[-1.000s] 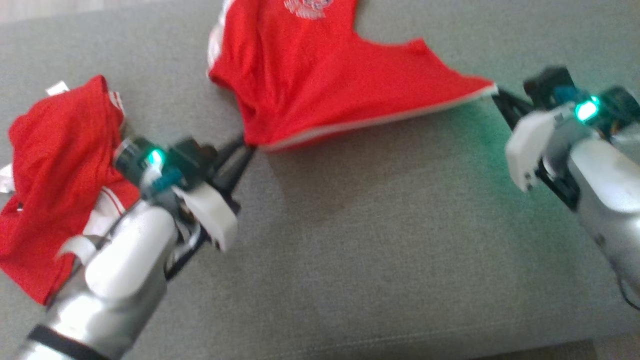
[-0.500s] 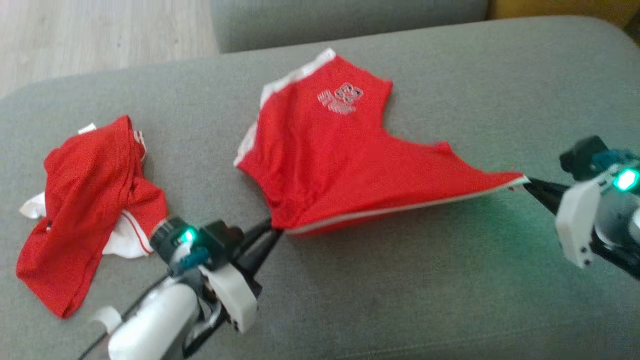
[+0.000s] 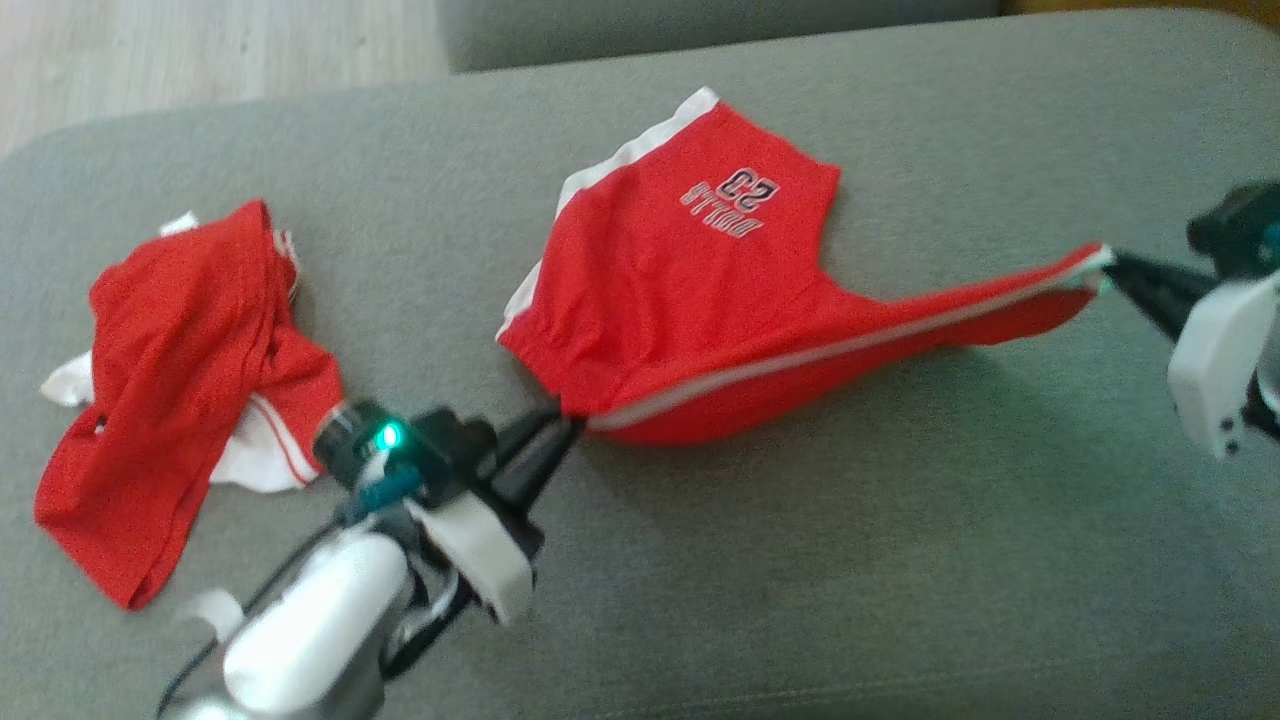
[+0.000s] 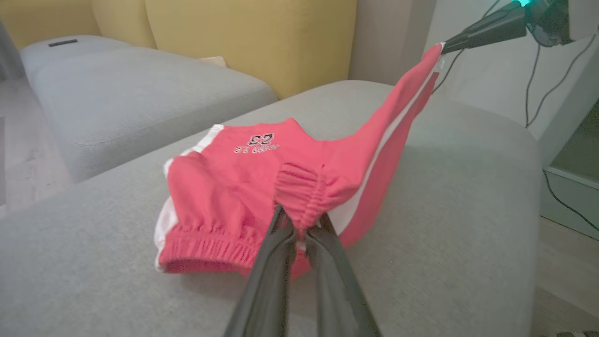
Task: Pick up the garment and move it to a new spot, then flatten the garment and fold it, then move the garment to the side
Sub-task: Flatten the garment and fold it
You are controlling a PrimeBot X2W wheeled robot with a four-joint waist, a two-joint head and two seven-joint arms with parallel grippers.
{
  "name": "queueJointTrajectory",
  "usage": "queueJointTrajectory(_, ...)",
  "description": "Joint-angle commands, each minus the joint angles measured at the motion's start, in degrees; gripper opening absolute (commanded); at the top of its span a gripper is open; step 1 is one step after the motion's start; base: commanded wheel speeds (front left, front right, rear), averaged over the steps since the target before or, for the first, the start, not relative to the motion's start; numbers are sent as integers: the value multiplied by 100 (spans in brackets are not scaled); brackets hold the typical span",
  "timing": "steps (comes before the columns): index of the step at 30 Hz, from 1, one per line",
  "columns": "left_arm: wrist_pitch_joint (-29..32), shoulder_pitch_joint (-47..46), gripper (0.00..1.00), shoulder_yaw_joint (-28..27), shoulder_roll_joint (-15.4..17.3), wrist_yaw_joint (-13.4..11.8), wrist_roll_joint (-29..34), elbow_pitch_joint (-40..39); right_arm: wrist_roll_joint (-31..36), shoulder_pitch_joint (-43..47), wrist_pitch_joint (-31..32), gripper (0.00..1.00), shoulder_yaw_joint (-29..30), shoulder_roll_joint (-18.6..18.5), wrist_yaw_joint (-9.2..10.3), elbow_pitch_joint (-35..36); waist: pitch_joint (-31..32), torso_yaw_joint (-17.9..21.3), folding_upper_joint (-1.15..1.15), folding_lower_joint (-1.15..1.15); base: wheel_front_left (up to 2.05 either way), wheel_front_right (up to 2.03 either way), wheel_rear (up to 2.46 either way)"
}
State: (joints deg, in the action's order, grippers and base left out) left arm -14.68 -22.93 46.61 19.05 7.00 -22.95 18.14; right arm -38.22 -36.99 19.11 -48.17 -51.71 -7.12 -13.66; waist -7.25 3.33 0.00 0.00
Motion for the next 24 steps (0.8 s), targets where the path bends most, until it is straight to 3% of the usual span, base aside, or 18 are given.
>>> queueJointTrajectory(1, -31, -453, 0, -339, 95, -41, -51, -164, 161, -244, 45, 0, 210, -91, -36, 108, -225, -199, 0, 0, 0, 0, 0)
queueJointTrajectory(10, -31, -1105, 0, -503, -53, -10, -60, -23, 630, -1289, 179, 0, 178, 288, -36, -218, -906, -758, 0, 0, 0, 0, 0)
queueJointTrajectory(24, -31, -1984, 0, -517, -544, 39, -92, 525, 591, -3061, 69, 0, -963, 717, -36, -1302, -1684, -1425, 0, 0, 0, 0, 0)
